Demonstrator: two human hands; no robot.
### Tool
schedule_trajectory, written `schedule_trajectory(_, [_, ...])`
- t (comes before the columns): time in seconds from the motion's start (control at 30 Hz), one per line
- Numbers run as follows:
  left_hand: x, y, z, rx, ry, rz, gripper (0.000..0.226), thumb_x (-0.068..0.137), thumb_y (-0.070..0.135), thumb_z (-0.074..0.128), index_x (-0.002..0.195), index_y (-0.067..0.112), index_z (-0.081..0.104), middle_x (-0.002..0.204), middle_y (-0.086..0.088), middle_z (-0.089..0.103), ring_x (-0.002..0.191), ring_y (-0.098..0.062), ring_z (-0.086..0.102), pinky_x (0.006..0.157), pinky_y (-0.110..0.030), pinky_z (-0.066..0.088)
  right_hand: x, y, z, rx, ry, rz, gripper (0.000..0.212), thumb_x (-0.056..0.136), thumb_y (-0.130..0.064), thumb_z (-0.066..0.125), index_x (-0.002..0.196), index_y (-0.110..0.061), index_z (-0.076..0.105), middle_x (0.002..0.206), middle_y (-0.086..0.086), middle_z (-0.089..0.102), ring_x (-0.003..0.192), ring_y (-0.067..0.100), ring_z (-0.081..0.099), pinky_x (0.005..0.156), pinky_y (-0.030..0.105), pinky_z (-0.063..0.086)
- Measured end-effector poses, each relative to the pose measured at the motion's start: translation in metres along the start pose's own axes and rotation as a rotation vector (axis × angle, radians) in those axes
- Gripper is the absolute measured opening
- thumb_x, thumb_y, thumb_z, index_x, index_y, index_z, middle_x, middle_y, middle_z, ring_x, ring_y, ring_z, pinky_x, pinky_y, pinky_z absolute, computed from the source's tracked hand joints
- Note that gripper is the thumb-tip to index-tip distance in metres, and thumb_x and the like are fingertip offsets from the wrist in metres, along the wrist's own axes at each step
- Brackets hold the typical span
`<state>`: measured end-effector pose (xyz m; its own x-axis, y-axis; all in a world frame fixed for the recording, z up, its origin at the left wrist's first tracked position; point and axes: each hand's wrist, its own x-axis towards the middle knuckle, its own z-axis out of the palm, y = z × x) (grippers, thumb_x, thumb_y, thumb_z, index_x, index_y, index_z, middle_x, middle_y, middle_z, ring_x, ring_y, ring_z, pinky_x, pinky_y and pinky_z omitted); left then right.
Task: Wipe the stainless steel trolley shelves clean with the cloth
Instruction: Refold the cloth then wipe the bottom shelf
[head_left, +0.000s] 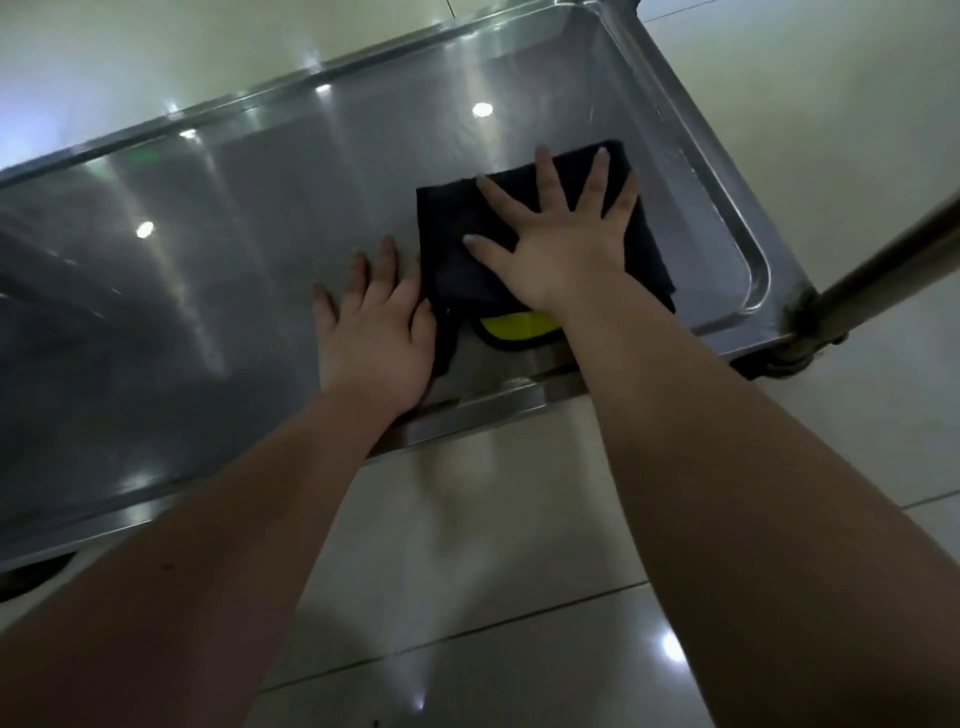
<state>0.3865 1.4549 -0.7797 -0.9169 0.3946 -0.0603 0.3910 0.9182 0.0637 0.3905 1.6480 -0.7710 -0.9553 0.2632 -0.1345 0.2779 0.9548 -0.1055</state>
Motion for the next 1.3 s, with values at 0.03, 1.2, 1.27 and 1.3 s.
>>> schedule_trajectory(0.03, [0.000, 0.000, 0.000, 0.001, 0.000, 0.001, 0.056, 0.102, 0.033, 0.026, 0.156, 0.027, 0.015, 0.165, 0.000, 0.004, 0.151, -0.027, 0.003, 0.118, -0.058, 0.002, 0.001, -0.001, 0.000, 0.005, -0.006, -0.006, 0.070, 0.085, -0.083, 0.012, 0.148, -0.057, -0.004, 0.163, -0.003, -0.016, 0.143, 0.049, -0.020, 0.108, 0.071, -0.015])
schedule_trajectory(1.2, [-0.001, -0.002, 0.000, -0.017, -0.028, 0.005, 0.056, 0.103, 0.038, 0.021, 0.156, 0.038, 0.002, 0.165, 0.002, 0.001, 0.151, -0.028, 0.000, 0.118, -0.058, 0.002, -0.085, -0.001, 0.013, 0.046, -0.021, -0.064, 0.074, 0.083, -0.084, 0.016, 0.148, -0.056, -0.006, 0.163, -0.010, -0.014, 0.142, 0.048, -0.024, 0.110, 0.067, -0.013])
schedule_trajectory(1.27, [-0.001, 0.000, -0.001, -0.027, -0.022, 0.003, 0.054, 0.103, 0.041, 0.021, 0.155, 0.041, 0.005, 0.165, 0.003, 0.003, 0.151, -0.027, 0.002, 0.118, -0.058, 0.003, -0.083, 0.024, 0.010, 0.062, -0.009, -0.061, 0.074, 0.082, -0.085, 0.020, 0.147, -0.059, -0.002, 0.164, -0.014, -0.008, 0.145, 0.043, -0.020, 0.113, 0.064, -0.013])
schedule_trajectory(1.3, [-0.001, 0.000, -0.001, -0.023, -0.019, 0.001, 0.054, 0.103, 0.043, 0.021, 0.155, 0.042, 0.006, 0.165, 0.003, 0.004, 0.151, -0.027, 0.002, 0.118, -0.058, 0.003, -0.082, 0.043, 0.008, 0.059, -0.011, -0.035, 0.074, 0.081, -0.086, 0.020, 0.147, -0.060, -0.002, 0.164, -0.015, -0.007, 0.146, 0.042, -0.019, 0.114, 0.063, -0.012])
